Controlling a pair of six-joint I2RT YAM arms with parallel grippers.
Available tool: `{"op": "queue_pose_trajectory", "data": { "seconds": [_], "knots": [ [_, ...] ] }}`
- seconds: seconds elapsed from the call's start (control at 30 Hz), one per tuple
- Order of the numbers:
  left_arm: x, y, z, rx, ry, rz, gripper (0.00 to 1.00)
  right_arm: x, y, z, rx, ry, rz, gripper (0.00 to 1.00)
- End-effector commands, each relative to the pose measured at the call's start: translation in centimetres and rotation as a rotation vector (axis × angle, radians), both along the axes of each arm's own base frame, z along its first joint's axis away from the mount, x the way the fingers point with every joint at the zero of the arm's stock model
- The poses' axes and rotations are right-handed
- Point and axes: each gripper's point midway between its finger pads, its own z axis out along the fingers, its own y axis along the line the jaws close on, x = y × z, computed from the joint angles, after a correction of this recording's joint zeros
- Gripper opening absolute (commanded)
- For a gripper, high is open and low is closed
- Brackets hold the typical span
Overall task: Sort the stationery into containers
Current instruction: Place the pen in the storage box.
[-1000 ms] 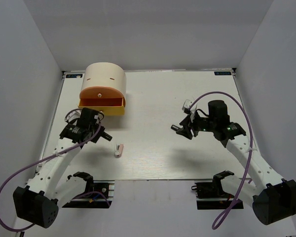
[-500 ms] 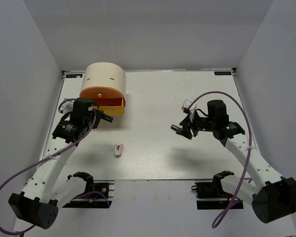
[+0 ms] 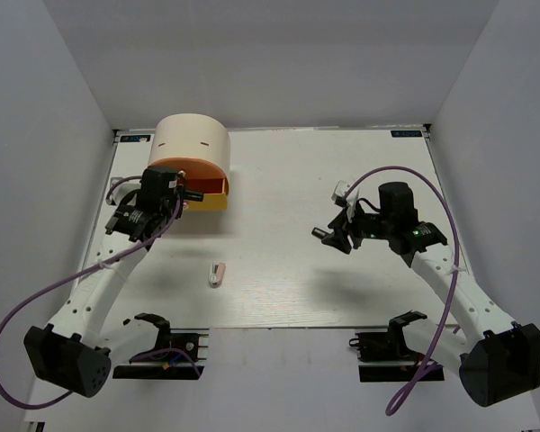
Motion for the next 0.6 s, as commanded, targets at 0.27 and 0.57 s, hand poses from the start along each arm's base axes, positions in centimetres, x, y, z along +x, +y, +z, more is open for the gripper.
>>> {"op": "queue_pose_trajectory", "data": {
  "seconds": [0.27, 0.57],
  "knots": [
    [2.9, 0.7, 1.0, 0.002, -0.048, 0.110, 0.00, 0.0, -0.2, 0.3, 0.006, -0.017, 0.003, 0.55],
    [4.0, 1.0, 0.3, 0.012, -0.041, 0.138, 0.00, -0.2, -0.4, 0.2, 0.009, -0.016, 0.010, 0.55]
  ]
}}
